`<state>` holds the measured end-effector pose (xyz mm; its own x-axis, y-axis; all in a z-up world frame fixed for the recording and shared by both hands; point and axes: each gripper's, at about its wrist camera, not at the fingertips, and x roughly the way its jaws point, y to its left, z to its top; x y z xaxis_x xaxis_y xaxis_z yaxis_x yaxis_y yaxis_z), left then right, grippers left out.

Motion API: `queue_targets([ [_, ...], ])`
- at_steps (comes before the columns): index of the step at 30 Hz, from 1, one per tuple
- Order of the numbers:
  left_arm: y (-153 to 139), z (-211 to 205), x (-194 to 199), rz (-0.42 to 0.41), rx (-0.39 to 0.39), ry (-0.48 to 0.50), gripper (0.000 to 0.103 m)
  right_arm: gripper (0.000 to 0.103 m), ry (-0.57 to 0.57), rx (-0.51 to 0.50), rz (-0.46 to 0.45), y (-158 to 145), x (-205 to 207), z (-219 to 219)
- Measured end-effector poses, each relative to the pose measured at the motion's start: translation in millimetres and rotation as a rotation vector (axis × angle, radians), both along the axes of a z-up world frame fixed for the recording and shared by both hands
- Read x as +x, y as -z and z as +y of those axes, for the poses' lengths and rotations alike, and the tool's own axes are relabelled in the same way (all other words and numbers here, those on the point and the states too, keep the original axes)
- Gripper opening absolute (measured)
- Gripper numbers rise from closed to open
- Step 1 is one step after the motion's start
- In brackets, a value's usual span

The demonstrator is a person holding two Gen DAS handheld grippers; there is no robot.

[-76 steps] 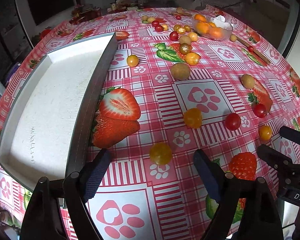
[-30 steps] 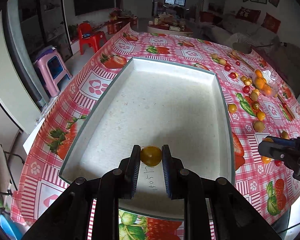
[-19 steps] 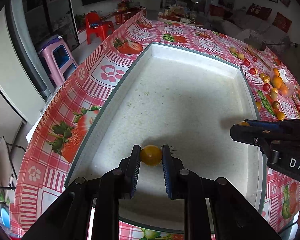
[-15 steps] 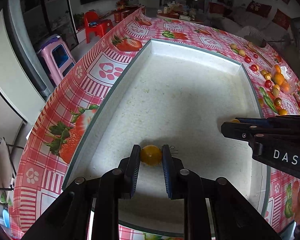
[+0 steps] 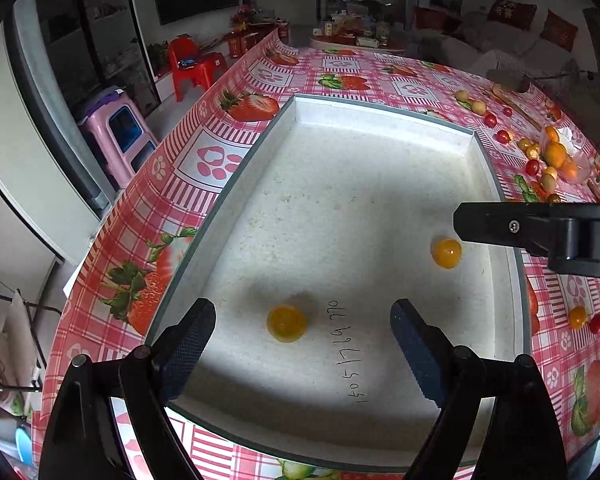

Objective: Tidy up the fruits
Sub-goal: 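Open the left gripper over the tray while the right gripper releases its tomato, then move both tools back toward the fruits on the tablecloth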

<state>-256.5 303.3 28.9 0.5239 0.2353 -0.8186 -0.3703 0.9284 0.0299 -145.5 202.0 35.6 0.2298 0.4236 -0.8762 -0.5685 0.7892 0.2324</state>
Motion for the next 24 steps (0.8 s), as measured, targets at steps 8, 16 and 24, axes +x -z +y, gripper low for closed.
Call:
queue_targets([
  [8, -18, -38, 0, -0.021, 0.015, 0.069, 0.09, 0.079, 0.073, 0.025, -0.047, -22, -7, -62],
  [16, -34, -97, 10, -0.038, 0.022, 0.191, 0.09, 0.079, 0.216, -0.007, -0.035, -12, -13, -154],
  [24, -27, -156, 21, -0.004, 0.03, 0.306, 0.09, 0.079, 0.346, -0.066, -0.031, 5, -15, -237],
])
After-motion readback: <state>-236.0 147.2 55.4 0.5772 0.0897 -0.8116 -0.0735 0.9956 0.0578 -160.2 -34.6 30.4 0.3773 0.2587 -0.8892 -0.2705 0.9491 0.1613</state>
